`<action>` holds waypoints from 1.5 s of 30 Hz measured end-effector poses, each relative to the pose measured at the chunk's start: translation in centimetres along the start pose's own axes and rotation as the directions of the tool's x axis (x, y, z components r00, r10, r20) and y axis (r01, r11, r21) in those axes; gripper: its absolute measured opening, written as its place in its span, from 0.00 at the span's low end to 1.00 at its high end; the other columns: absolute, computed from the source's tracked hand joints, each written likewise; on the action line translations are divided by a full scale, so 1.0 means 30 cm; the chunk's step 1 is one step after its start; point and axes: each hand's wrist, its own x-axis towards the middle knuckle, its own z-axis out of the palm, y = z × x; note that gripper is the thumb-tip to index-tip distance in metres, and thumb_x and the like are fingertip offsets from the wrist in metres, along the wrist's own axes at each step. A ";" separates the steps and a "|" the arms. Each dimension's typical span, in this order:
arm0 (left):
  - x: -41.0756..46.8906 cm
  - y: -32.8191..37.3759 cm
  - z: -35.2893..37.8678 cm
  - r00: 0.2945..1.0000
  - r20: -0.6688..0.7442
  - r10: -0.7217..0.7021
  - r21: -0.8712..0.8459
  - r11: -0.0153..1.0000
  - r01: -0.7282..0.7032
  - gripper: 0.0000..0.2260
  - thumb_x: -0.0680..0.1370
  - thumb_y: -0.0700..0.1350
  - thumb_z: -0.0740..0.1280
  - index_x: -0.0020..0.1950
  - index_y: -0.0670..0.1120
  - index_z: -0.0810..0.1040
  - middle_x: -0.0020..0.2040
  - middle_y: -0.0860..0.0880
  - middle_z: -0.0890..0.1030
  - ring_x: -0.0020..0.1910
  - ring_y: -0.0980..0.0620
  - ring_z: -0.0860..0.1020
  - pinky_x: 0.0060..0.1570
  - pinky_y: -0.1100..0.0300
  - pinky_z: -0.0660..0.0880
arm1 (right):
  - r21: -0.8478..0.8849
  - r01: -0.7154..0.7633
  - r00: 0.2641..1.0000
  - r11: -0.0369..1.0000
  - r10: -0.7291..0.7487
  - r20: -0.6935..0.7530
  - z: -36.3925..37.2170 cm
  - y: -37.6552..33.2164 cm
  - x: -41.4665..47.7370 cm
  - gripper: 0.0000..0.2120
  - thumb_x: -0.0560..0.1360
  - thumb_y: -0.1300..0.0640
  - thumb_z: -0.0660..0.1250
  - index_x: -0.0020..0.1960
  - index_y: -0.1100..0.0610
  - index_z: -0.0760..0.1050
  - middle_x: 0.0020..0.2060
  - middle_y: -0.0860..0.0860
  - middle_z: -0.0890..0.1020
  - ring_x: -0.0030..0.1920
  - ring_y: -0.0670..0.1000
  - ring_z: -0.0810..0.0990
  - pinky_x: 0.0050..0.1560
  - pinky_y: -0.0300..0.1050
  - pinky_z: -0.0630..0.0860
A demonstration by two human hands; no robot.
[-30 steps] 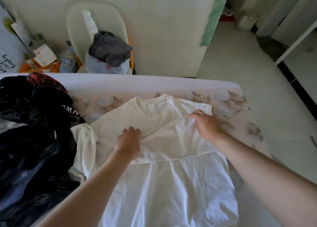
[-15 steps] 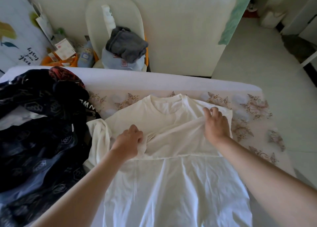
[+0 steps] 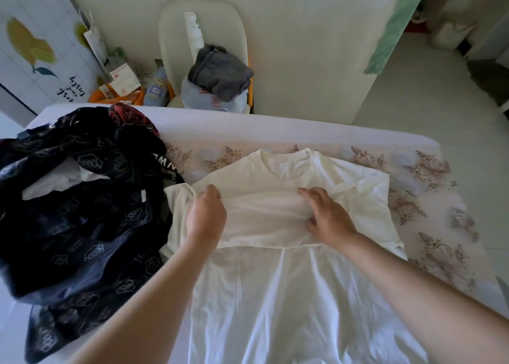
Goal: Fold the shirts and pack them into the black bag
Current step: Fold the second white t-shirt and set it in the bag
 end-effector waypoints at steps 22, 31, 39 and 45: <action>0.096 0.062 0.153 0.878 0.106 0.467 0.340 0.813 -0.474 0.26 0.75 0.44 0.67 0.72 0.50 0.69 0.72 0.44 0.67 0.68 0.41 0.65 0.64 0.46 0.63 | -0.190 -0.162 0.980 0.968 0.135 -0.147 -0.060 0.134 0.084 0.37 0.68 0.67 0.68 0.75 0.59 0.62 0.76 0.64 0.58 0.70 0.65 0.67 0.67 0.62 0.68; 0.013 -0.034 0.241 0.747 0.522 0.412 0.267 0.753 -0.601 0.37 0.72 0.74 0.47 0.76 0.65 0.35 0.77 0.51 0.28 0.77 0.43 0.31 0.72 0.32 0.39 | -0.202 -0.055 0.994 0.978 0.073 0.087 -0.050 0.309 -0.212 0.37 0.70 0.64 0.65 0.78 0.62 0.59 0.77 0.61 0.62 0.77 0.59 0.60 0.75 0.57 0.63; -0.070 -0.009 0.214 0.750 0.551 0.367 0.244 0.788 -0.565 0.29 0.79 0.66 0.46 0.79 0.62 0.43 0.80 0.54 0.37 0.79 0.44 0.38 0.74 0.39 0.44 | -0.469 -0.184 0.916 0.864 0.324 0.237 -0.122 0.321 -0.213 0.39 0.77 0.64 0.58 0.81 0.51 0.41 0.81 0.54 0.44 0.80 0.56 0.45 0.79 0.56 0.47; -0.106 -0.056 0.047 0.867 0.148 0.476 0.241 0.833 -0.498 0.24 0.72 0.43 0.70 0.69 0.48 0.75 0.67 0.46 0.76 0.67 0.43 0.71 0.64 0.48 0.67 | -0.313 -0.099 0.932 0.945 0.198 0.304 -0.130 -0.020 -0.107 0.37 0.75 0.52 0.62 0.81 0.50 0.51 0.81 0.54 0.45 0.80 0.56 0.44 0.78 0.56 0.46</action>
